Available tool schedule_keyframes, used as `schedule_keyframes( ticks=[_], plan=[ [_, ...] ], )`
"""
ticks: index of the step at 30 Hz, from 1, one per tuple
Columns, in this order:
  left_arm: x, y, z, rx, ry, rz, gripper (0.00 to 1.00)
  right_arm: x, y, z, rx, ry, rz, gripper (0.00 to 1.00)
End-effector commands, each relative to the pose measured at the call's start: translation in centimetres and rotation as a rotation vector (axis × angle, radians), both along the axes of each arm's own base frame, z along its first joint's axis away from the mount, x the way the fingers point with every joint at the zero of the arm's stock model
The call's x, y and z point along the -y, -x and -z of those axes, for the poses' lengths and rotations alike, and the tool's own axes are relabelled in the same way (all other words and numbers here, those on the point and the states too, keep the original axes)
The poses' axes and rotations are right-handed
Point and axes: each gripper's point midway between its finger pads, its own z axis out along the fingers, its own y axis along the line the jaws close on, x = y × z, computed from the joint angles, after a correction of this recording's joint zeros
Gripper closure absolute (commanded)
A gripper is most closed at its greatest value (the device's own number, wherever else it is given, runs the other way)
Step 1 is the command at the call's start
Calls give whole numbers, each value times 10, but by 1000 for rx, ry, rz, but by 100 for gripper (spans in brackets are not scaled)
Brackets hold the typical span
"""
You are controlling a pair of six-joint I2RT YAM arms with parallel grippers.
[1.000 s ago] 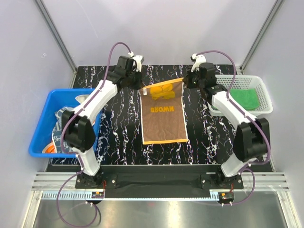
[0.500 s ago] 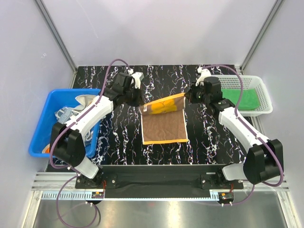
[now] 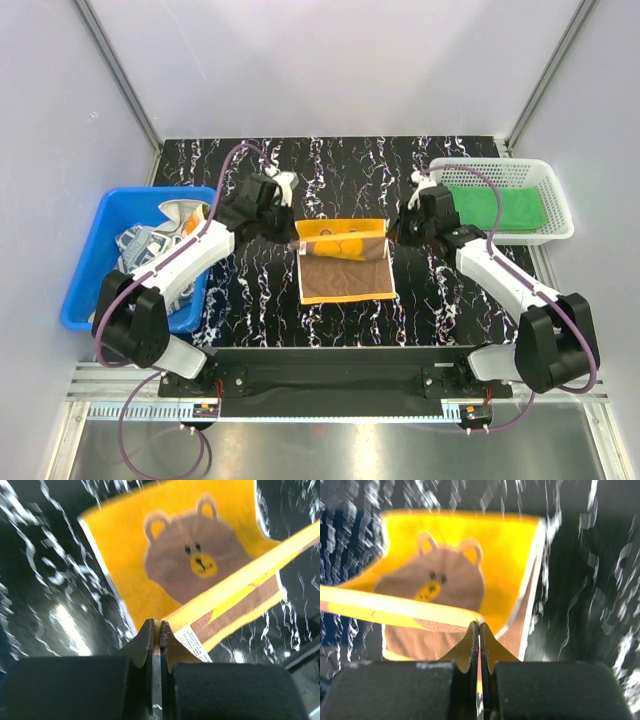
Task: Fold and stack the towels
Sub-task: Fold the towel
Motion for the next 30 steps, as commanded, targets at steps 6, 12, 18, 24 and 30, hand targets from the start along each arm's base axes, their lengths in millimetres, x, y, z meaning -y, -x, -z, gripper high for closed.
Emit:
schedule_keyframes(
  ticks=[6,12,18,24,30],
  plan=[
    [2,42,42,-105,13,-58,100,26,37,44,-177,14,174,100],
    [-2,46,40,-100,0,-73,100,31,28,25,-112,31,188,100],
    [-2,18,-3,-10,-31,-112,100,34,-19,-32,42,95,201,100],
    [9,42,18,-74,-2,-94,100,43,15,-3,-65,76,248,100],
    [8,77,78,-183,-18,-85,99,45,62,52,-201,17,289,99]
  ],
)
